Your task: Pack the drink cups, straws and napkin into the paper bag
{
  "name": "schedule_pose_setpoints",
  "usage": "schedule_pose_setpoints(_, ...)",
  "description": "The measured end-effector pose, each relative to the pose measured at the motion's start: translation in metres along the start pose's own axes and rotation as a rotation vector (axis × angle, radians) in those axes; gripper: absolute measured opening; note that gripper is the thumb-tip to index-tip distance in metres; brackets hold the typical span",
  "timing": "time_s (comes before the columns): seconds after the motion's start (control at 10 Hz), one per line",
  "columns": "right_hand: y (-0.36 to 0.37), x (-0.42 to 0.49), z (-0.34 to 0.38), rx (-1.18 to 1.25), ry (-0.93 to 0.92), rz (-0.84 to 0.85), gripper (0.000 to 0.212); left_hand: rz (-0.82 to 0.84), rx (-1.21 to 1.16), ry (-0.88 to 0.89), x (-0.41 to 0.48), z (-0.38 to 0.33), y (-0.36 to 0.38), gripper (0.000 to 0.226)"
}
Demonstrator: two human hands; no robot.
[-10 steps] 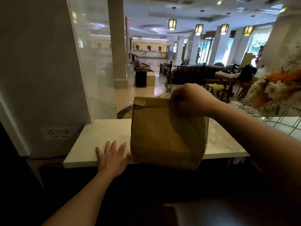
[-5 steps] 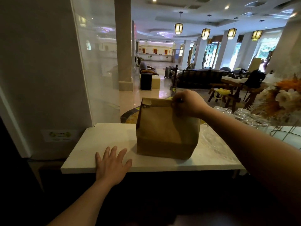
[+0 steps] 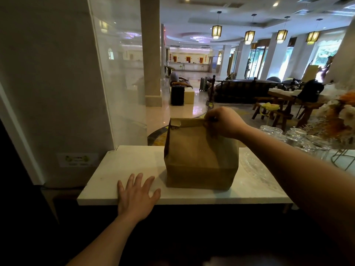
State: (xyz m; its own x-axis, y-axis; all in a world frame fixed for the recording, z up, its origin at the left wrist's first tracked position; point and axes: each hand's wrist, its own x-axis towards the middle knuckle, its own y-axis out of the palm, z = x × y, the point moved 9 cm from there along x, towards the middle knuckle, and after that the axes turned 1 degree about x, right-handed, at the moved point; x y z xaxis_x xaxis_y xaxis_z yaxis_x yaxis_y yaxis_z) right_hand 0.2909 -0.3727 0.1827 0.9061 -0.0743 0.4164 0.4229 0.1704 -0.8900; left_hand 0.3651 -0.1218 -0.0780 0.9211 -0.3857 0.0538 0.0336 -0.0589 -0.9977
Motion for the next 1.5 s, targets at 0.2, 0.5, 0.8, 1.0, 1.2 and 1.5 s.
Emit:
schedule_pose_setpoints(0.2, 0.002, 0.002, 0.001, 0.003, -0.011, 0.012, 0.016, -0.001, -0.003, -0.006, 0.001, 0.0, -0.001, 0.076)
schedule_pose_setpoints(0.5, 0.008, 0.006, 0.001, -0.07, -0.037, 0.031, 0.017, 0.021, 0.011, -0.011, 0.005, 0.003, 0.004, 0.077)
schedule_pose_setpoints(0.8, 0.014, 0.004, 0.001, -0.084, -0.004, 0.08, 0.011, 0.022, 0.018, 0.017, 0.002, -0.001, 0.0, 0.072)
schedule_pose_setpoints(1.0, 0.014, 0.001, 0.001, -0.078, -0.006, 0.087, 0.022, 0.002, 0.001, 0.009, 0.005, 0.001, 0.002, 0.073)
schedule_pose_setpoints(1.2, 0.009, -0.003, 0.004, -0.09, -0.014, 0.042, 0.036, -0.011, -0.02, 0.013, 0.002, -0.001, -0.001, 0.071)
schedule_pose_setpoints(1.5, -0.014, -0.024, 0.016, -0.117, -0.095, -0.123, 0.041, 0.073, -0.031, 0.033, 0.001, -0.002, -0.002, 0.069)
